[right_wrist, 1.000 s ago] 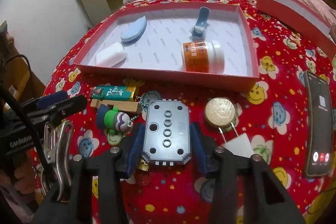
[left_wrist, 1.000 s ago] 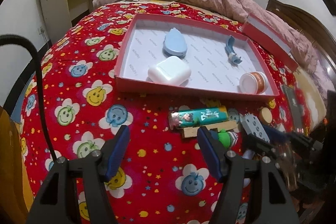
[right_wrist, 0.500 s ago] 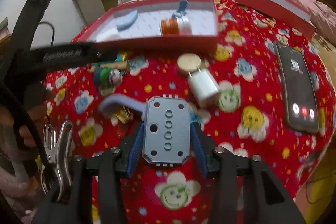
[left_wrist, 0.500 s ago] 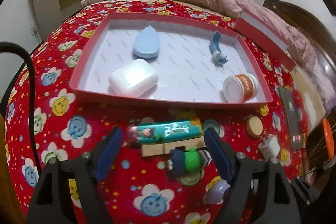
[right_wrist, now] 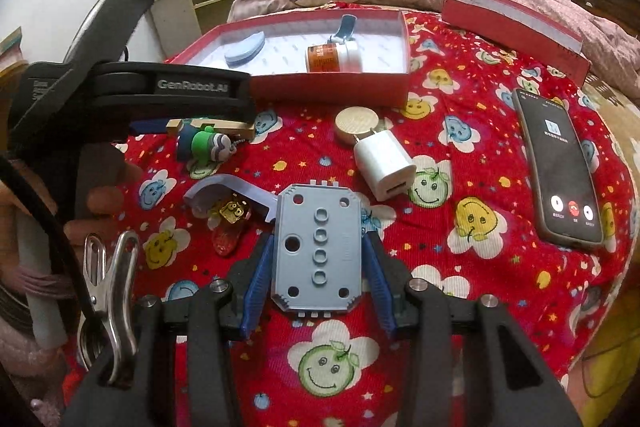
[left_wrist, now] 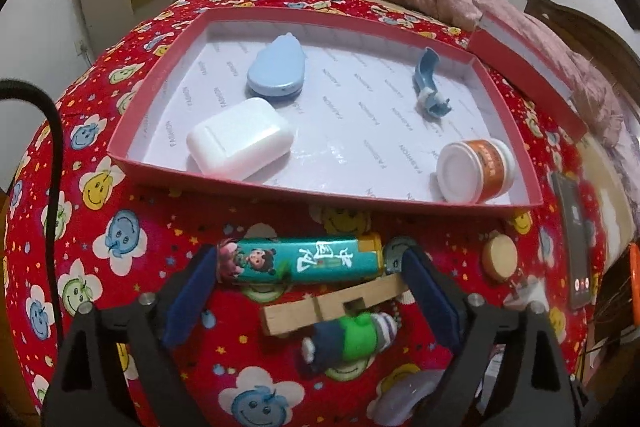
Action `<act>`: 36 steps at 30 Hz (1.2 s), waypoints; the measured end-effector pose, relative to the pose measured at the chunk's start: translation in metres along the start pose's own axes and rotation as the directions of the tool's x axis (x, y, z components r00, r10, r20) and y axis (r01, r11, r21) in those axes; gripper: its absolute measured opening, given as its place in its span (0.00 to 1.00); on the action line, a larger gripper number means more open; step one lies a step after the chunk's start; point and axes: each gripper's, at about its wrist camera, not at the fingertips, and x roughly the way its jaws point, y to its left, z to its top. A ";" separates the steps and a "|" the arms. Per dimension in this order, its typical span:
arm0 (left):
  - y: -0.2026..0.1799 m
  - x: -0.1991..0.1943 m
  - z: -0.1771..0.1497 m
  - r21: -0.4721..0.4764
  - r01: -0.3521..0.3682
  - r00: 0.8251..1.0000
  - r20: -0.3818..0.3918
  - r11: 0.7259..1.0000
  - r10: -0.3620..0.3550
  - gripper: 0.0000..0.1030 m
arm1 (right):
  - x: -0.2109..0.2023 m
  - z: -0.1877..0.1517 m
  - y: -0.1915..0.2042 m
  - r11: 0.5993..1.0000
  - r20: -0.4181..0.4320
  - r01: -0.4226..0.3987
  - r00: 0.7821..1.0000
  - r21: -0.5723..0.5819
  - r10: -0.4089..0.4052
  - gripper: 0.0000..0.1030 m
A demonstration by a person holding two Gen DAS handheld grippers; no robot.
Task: Organize rigid objects
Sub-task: 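Close the left gripper on the teal tube while the right gripper lifts the grey plate, then carry the teal tube over the tray with the left gripper while the right gripper carries the plate there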
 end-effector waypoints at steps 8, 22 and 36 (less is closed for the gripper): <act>0.003 -0.002 0.000 0.008 -0.013 1.000 0.002 1.000 0.013 0.82 | -0.001 -0.001 -0.002 1.000 0.008 -0.011 1.000 0.006 0.011 0.44; 0.013 -0.026 -0.018 0.088 -0.012 0.999 0.047 0.996 0.008 0.82 | -0.001 -0.001 -0.001 1.000 0.013 -0.002 1.000 0.005 0.002 0.44; 0.034 -0.055 -0.026 0.102 0.030 0.996 0.074 0.994 -0.038 0.82 | -0.017 0.005 0.003 1.000 0.054 -0.005 0.999 0.006 0.005 0.44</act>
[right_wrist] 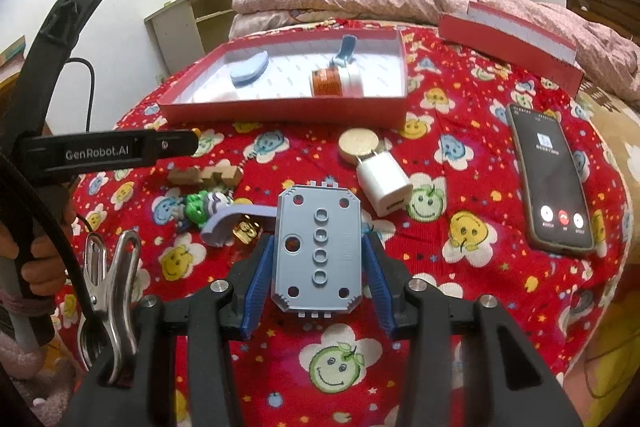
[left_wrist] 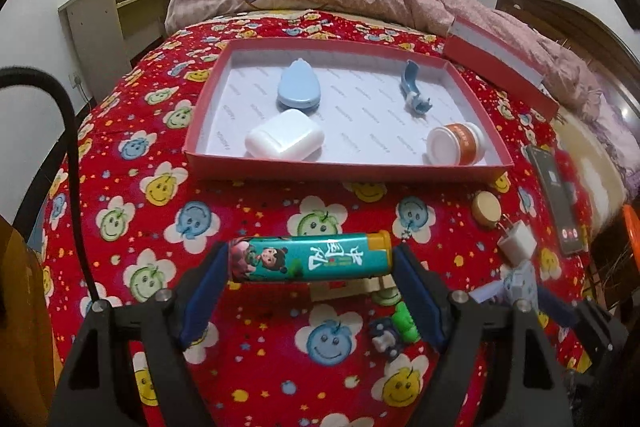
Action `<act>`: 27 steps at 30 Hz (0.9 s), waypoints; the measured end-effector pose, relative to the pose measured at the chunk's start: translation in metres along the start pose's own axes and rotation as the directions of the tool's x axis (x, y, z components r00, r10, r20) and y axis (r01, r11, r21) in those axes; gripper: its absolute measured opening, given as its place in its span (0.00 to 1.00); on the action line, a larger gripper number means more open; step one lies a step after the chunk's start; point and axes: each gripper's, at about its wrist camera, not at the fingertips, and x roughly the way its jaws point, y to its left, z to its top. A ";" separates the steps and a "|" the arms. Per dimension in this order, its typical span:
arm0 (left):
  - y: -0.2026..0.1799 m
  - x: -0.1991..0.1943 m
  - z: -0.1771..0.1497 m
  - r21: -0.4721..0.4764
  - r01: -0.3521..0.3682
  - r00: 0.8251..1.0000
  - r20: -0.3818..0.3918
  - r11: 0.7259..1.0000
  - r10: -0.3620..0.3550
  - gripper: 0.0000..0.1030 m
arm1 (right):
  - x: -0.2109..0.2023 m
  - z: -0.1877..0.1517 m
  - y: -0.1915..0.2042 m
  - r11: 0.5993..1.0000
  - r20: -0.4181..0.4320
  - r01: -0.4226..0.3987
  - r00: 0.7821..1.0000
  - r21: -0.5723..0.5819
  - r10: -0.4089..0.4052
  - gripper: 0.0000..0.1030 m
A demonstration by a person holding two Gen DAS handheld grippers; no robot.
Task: Organize rigid objects
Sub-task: 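Carry the teal tube over the tray with the left gripper while the right gripper carries the plate there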
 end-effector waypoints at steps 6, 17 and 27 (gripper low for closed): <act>0.005 -0.012 0.000 0.002 0.019 1.000 0.018 1.000 -0.019 0.82 | -0.008 0.007 0.006 1.000 0.016 -0.008 1.000 -0.012 0.008 0.44; 0.014 -0.023 0.009 0.001 0.037 0.998 0.043 0.999 -0.037 0.82 | -0.010 0.029 0.011 0.999 0.000 -0.033 0.999 -0.021 0.033 0.44; 0.022 -0.022 0.041 0.023 0.046 0.998 0.051 0.999 -0.047 0.82 | -0.001 0.069 0.010 0.998 -0.034 -0.050 0.998 -0.030 0.049 0.44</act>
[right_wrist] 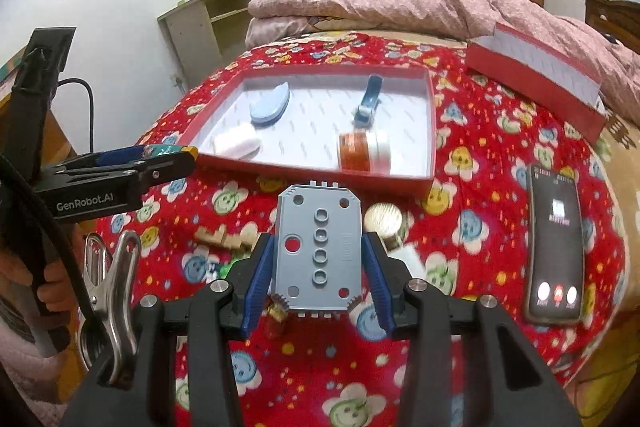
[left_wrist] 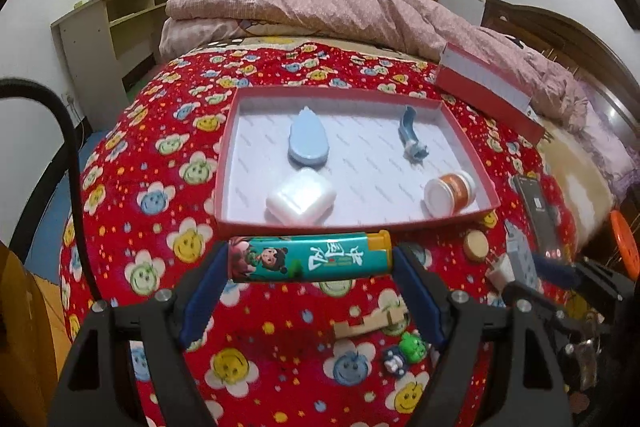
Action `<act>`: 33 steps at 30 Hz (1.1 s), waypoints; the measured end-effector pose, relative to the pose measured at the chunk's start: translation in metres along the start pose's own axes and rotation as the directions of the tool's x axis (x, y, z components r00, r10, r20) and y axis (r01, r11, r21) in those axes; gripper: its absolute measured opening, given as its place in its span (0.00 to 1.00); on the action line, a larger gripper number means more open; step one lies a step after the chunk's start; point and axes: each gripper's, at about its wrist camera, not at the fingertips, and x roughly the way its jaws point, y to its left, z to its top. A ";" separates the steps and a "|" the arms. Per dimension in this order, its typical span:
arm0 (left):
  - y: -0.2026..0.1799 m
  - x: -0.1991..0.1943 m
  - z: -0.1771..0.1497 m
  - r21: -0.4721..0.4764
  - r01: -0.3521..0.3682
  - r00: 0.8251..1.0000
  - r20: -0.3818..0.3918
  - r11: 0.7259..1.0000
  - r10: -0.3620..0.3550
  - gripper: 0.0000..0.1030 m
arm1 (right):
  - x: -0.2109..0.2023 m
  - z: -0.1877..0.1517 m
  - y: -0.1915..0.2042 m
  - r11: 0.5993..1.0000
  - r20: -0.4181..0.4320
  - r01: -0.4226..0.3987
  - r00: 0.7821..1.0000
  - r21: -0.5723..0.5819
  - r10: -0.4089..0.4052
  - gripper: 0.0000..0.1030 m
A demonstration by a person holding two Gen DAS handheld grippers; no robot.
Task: Organize rigid objects
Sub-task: 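Carry the teal tube over the tray with the left gripper while the right gripper carries the plate there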
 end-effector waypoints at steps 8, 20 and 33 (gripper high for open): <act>0.002 0.011 0.026 0.017 0.007 1.000 0.002 1.000 -0.007 0.82 | 0.004 0.032 -0.008 1.000 0.006 -0.001 1.000 0.000 0.001 0.44; 0.006 0.047 0.057 0.000 0.012 1.000 0.016 1.000 -0.012 0.82 | 0.031 0.073 -0.025 0.999 -0.013 0.011 1.000 0.035 -0.010 0.44; 0.011 0.095 0.066 -0.002 -0.067 0.997 -0.028 0.998 0.067 0.82 | 0.076 0.099 -0.049 0.995 -0.054 0.048 0.998 0.084 -0.043 0.44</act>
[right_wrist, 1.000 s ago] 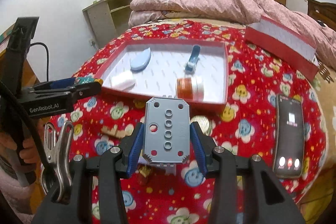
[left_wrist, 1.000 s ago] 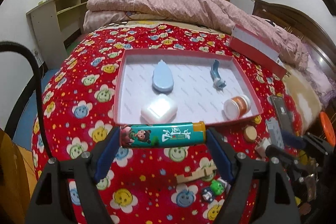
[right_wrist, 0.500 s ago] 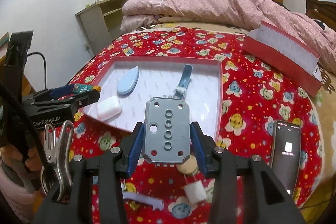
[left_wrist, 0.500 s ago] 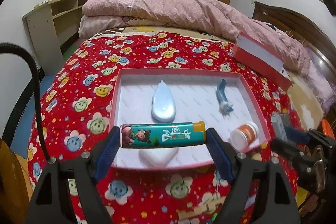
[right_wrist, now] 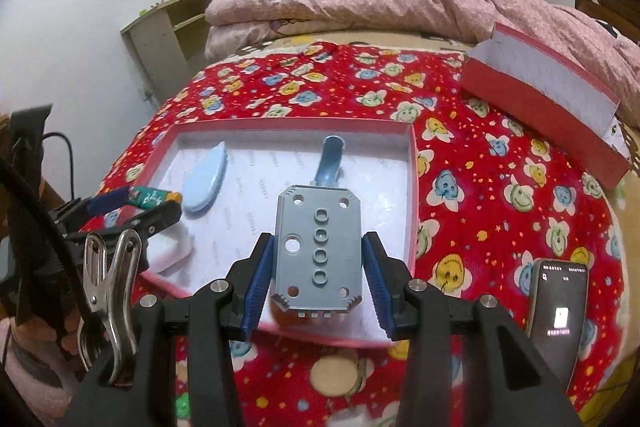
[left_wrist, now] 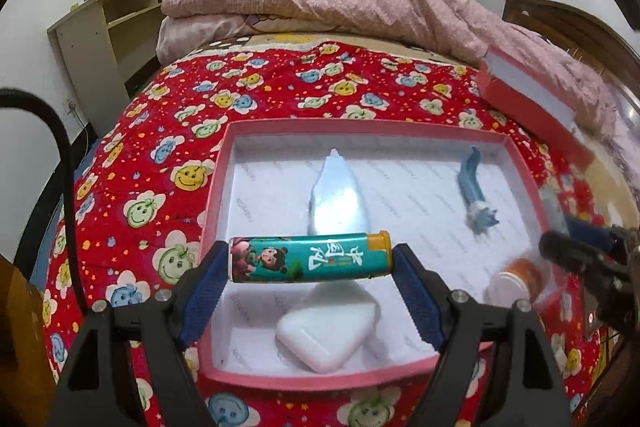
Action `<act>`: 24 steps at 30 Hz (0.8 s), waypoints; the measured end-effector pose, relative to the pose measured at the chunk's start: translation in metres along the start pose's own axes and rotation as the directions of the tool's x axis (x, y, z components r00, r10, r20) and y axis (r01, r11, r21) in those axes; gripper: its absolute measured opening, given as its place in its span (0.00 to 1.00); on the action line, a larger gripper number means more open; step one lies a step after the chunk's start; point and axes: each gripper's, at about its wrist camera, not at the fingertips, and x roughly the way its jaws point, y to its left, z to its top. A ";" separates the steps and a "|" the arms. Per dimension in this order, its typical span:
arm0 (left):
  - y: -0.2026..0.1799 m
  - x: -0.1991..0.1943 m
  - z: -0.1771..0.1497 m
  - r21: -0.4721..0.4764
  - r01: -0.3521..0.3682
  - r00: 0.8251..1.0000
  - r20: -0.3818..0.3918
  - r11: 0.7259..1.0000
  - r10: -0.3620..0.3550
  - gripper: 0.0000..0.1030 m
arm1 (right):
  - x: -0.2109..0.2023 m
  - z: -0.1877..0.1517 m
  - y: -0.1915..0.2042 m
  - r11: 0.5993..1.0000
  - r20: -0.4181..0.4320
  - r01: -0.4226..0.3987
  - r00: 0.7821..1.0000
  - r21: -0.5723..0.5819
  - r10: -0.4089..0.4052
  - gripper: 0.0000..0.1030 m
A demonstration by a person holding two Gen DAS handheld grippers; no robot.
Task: Organize rigid objects
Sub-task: 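Carry the teal tube over the tray with the left gripper while the right gripper carries the plate there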
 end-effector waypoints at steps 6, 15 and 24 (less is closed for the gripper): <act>0.002 0.017 0.002 -0.019 -0.004 1.000 -0.018 1.000 0.004 0.82 | 0.025 0.007 -0.008 1.000 -0.032 0.024 0.999 0.012 -0.024 0.44; 0.003 0.032 0.007 -0.032 0.002 1.000 -0.011 0.999 -0.003 0.82 | 0.045 0.015 -0.012 0.998 -0.037 0.058 0.998 -0.003 -0.058 0.44; -0.005 0.044 0.010 0.006 -0.032 0.999 -0.013 0.999 0.032 0.81 | 0.061 0.017 -0.008 0.997 -0.041 0.071 0.996 -0.035 -0.073 0.44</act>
